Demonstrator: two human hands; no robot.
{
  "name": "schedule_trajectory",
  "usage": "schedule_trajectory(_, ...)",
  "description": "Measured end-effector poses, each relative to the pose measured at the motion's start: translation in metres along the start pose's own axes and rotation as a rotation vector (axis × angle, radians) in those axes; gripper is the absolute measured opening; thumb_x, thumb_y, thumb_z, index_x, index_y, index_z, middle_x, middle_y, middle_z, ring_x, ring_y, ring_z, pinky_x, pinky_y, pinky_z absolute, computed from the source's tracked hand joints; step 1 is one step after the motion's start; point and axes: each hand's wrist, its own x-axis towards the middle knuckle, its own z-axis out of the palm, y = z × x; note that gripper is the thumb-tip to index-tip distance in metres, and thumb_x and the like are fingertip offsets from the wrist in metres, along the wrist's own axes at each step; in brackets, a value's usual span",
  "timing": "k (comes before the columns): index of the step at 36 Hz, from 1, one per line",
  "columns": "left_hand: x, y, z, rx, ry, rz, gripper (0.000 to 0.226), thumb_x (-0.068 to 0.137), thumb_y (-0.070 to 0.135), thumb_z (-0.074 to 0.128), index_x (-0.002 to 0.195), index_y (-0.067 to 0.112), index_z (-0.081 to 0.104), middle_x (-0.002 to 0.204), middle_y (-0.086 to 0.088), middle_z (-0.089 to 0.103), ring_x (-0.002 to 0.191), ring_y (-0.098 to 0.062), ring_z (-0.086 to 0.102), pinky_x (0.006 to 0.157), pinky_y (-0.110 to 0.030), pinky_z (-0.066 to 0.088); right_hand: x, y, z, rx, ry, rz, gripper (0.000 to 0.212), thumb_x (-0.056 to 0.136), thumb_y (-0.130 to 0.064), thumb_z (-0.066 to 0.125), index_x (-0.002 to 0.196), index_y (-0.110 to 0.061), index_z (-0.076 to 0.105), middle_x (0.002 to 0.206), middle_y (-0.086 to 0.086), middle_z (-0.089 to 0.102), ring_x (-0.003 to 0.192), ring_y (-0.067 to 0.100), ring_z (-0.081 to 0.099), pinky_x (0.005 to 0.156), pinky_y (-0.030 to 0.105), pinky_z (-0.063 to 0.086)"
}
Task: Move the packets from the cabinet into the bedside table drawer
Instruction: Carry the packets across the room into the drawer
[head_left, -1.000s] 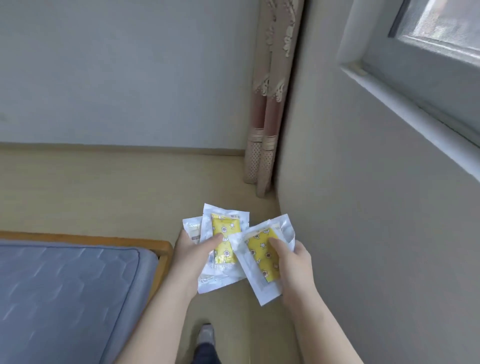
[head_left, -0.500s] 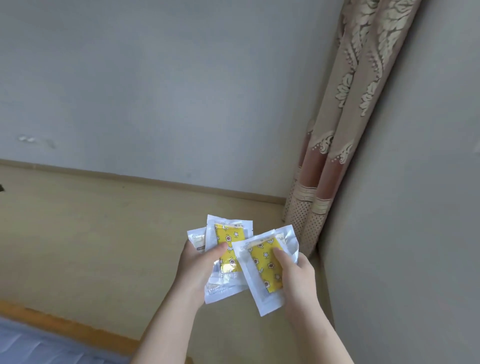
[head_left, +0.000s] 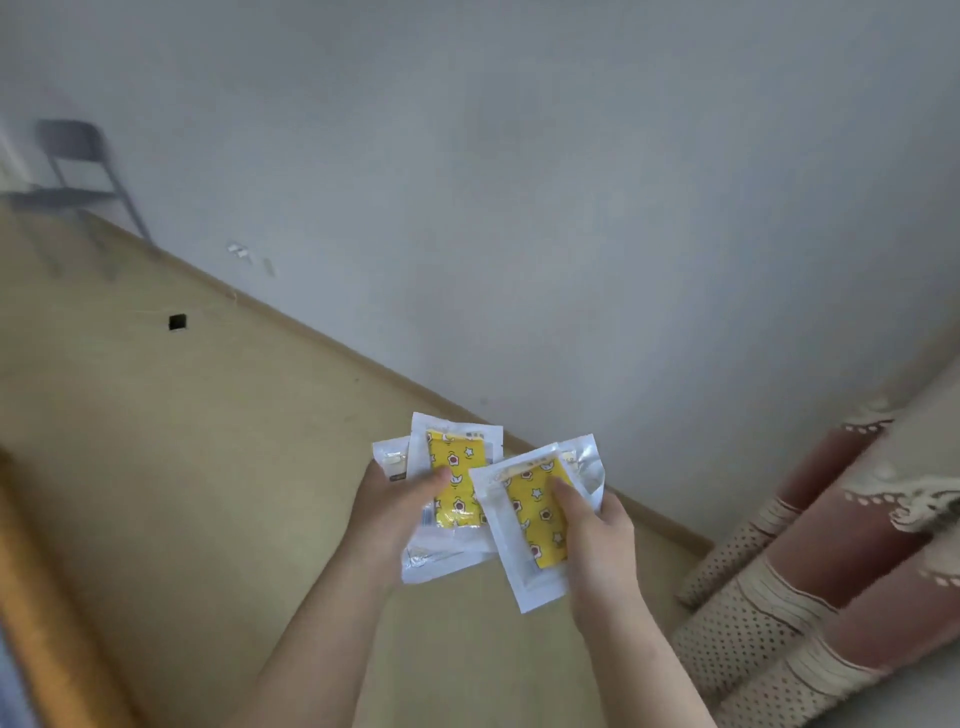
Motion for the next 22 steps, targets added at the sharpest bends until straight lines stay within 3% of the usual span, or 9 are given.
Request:
schedule_trajectory(6, 0.081, 0.011, -0.042, -0.074, 0.181, -0.018, 0.016, 0.085, 0.004, 0.065, 0.096, 0.014, 0.069, 0.089, -0.008, 0.074, 0.077, -0.025, 0.072, 0.067, -0.037, 0.058, 0.076, -0.007, 0.086, -0.065, -0.156, 0.047, 0.011, 0.089, -0.019, 0.058, 0.096, -0.014, 0.065, 0.088, 0.006, 0.071, 0.069, 0.017, 0.066, 0.052, 0.021, 0.05)
schedule_trajectory(9, 0.128, 0.022, -0.067, -0.12, 0.248, -0.014, 0.02, 0.083, 0.005, 0.067, 0.101, 0.011, 0.067, 0.092, -0.01, 0.074, 0.079, -0.027, 0.071, 0.068, -0.04, 0.058, 0.111, -0.009, 0.142, -0.09, -0.209, 0.059, 0.008, 0.088, -0.016, 0.057, 0.092, -0.014, 0.065, 0.091, 0.01, 0.071, 0.073, 0.022, 0.066, 0.06, 0.027, 0.051)
schedule_trajectory(12, 0.178, 0.042, -0.097, -0.164, 0.29, -0.021, 0.03, 0.081, 0.008, 0.071, 0.11, 0.01, 0.062, 0.1, -0.013, 0.072, 0.086, -0.03, 0.07, 0.072, -0.044, 0.058, 0.144, -0.013, 0.205, -0.113, -0.262, 0.058, 0.011, 0.087, -0.015, 0.057, 0.093, -0.01, 0.064, 0.09, 0.013, 0.07, 0.071, 0.022, 0.064, 0.057, 0.026, 0.05)
schedule_trajectory(18, 0.272, 0.103, -0.165, -0.183, 0.381, 0.022, 0.029, 0.082, 0.009, 0.071, 0.109, 0.011, 0.062, 0.098, -0.012, 0.072, 0.085, -0.03, 0.07, 0.068, -0.043, 0.058, 0.202, -0.035, 0.335, -0.138, -0.382, 0.101, 0.017, 0.086, -0.019, 0.06, 0.098, -0.007, 0.061, 0.093, 0.013, 0.067, 0.075, 0.024, 0.062, 0.063, 0.031, 0.051)
schedule_trajectory(22, 0.321, 0.13, -0.2, -0.19, 0.456, 0.042, 0.022, 0.082, 0.008, 0.07, 0.103, 0.012, 0.065, 0.092, -0.009, 0.073, 0.08, -0.027, 0.071, 0.064, -0.038, 0.057, 0.233, -0.041, 0.401, -0.151, -0.444, 0.112, 0.017, 0.087, -0.02, 0.06, 0.1, -0.009, 0.063, 0.099, 0.015, 0.07, 0.087, 0.034, 0.068, 0.074, 0.041, 0.055)
